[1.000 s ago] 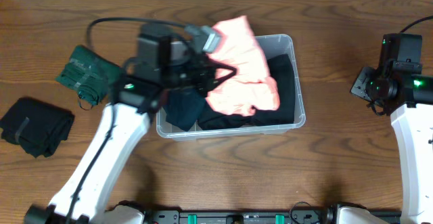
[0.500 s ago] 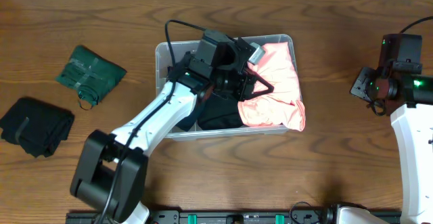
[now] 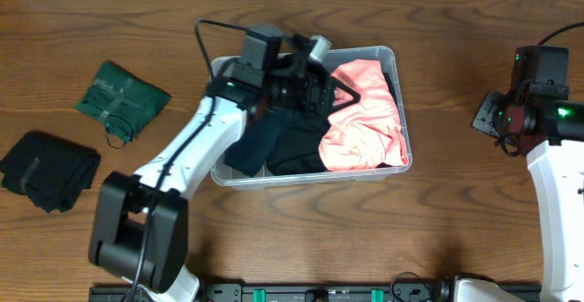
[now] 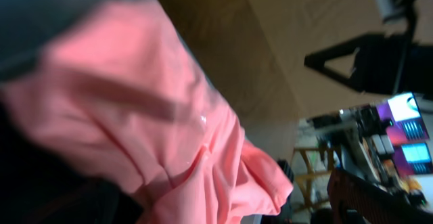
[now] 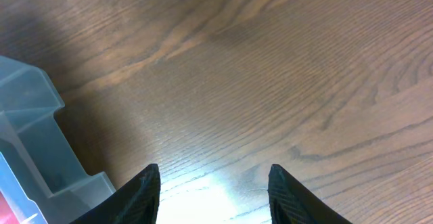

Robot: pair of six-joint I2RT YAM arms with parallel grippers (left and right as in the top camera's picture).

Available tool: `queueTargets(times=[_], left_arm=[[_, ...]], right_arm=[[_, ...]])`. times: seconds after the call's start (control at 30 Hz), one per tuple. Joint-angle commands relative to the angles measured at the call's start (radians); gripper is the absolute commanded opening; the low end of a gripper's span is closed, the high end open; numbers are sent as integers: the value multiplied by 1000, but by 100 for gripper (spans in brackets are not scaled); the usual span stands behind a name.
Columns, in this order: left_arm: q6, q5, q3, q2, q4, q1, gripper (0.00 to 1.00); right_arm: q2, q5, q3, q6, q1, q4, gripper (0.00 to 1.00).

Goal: Pack container
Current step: 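Carry the pink shirt into the bin with the left gripper and release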

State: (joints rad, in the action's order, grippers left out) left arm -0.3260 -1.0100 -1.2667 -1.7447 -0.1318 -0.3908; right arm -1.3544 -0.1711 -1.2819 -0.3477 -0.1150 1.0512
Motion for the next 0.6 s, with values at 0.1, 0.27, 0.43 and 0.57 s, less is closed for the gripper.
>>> queueTargets(times=[0.1,0.27,0.43,0.57], left_arm=[[77,270,-37,149,-119,-12,98],[222,319,-37,163,-174,-80,98],[361,322,-37,109,-158,-173,98],[380,449,-37,19,-103,-222,98]], right_arm=[[0,4,-13,13,-6,0,50],[0,4,-13,12,-6,-2,50],[0,4,-12,13,-6,-4,50],[0,15,-11,13,-5,-4,50]])
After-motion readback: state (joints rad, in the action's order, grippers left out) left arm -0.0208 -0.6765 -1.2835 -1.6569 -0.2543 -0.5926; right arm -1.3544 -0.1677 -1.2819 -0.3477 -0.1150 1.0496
